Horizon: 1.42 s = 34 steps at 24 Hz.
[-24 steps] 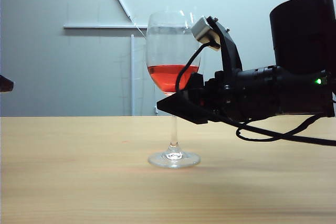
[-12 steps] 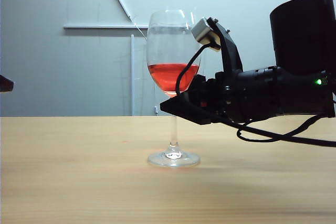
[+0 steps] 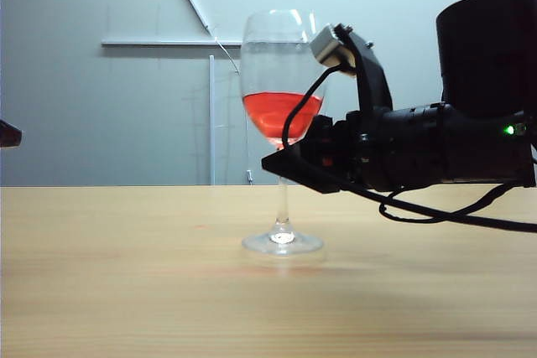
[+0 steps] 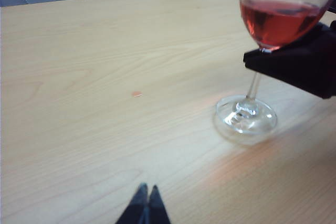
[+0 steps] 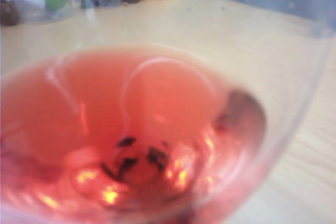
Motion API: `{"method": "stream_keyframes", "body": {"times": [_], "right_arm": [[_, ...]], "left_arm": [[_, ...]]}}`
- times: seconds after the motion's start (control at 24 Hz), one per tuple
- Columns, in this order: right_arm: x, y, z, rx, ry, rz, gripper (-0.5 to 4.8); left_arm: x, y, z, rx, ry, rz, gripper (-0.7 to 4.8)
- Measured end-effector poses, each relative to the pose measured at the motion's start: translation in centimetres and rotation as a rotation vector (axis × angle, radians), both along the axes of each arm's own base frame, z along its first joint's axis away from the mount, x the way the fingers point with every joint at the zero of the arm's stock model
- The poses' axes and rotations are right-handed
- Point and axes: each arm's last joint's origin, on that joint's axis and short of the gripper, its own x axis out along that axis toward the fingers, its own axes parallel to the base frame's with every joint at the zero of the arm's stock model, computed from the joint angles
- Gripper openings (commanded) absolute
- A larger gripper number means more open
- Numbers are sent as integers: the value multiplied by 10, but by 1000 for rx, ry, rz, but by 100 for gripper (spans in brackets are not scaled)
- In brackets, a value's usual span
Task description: Gently pick up the goblet, rotate it counterclockwise for two full turns (viewing from above), and then place it back on the table.
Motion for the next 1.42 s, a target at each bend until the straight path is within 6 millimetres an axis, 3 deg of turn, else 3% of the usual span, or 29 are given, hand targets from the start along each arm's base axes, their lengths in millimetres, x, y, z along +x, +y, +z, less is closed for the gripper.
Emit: {"method": "stream_keyframes", "body": {"times": [0.17,0.54,0.83,1.17,1.42], "right_arm": [[1,0,3,26,10,-20,-3],[5,0,17,164,227,-52,-3],[14,5,39,109,365,-93,-3],[24,13,56,-71,361,-158,-4],[19,26,68,-206,296,-153,-4]], "left_arm": [[0,0,0,0,0,0,-5],[-1,1,3,-17,-27,0,-5],[-1,1,3,-17,-27,0,-5],[-3,2,6,-38,-61,0,-5],[-3,2,6,-39,-63,0,-5]]}}
